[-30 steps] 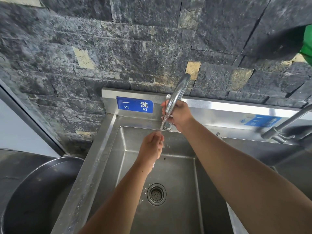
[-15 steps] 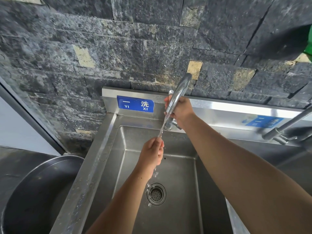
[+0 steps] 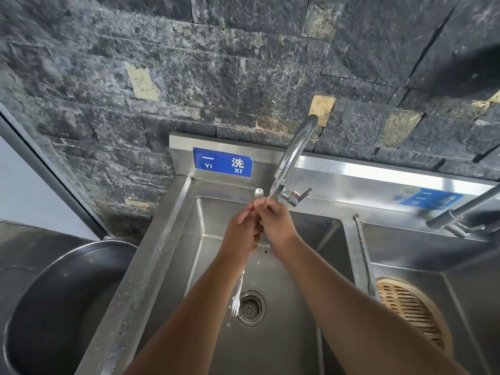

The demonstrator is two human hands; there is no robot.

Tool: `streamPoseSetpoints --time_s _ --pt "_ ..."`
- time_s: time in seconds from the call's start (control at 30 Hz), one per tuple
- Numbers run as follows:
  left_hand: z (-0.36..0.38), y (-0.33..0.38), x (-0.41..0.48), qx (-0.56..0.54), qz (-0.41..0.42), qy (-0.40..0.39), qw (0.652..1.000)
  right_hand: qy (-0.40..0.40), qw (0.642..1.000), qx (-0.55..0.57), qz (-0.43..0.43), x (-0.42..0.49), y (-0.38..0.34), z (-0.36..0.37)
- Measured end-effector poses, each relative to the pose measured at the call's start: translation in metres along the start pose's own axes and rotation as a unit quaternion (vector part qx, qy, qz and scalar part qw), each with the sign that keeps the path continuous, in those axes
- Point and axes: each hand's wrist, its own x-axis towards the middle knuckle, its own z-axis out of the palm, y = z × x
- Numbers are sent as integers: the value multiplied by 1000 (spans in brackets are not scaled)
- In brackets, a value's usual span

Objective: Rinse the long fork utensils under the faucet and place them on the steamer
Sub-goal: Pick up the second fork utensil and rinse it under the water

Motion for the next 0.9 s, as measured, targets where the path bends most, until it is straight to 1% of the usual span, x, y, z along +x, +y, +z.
streamPoseSetpoints --time_s 0.17,0.27,0.43,0.6,0.67,0.8,0.9 --pt "0 -14 -13 -1 -17 -1 1000 -2 1000 0 18 -9 21 -5" --pt "2 -22 -21 10 -16 -8 1000 -8 999 52 14 -13 26 -9" --pt "3 -32 -30 17 -40 10 999 50 998 34 23 -19 29 -6" --pt "2 -38 -37 -13 -70 14 997 45 996 52 53 -24 29 -5" --pt "-1 -37 -35 -28 -79 22 996 35 997 50 39 -25 30 -7" --pt "-4 -34 -34 -27 -56 14 998 29 999 -19 -14 -26 32 -9" --pt "-5 -34 -35 -40 -45 9 998 23 999 -6 -24 -26 30 -5"
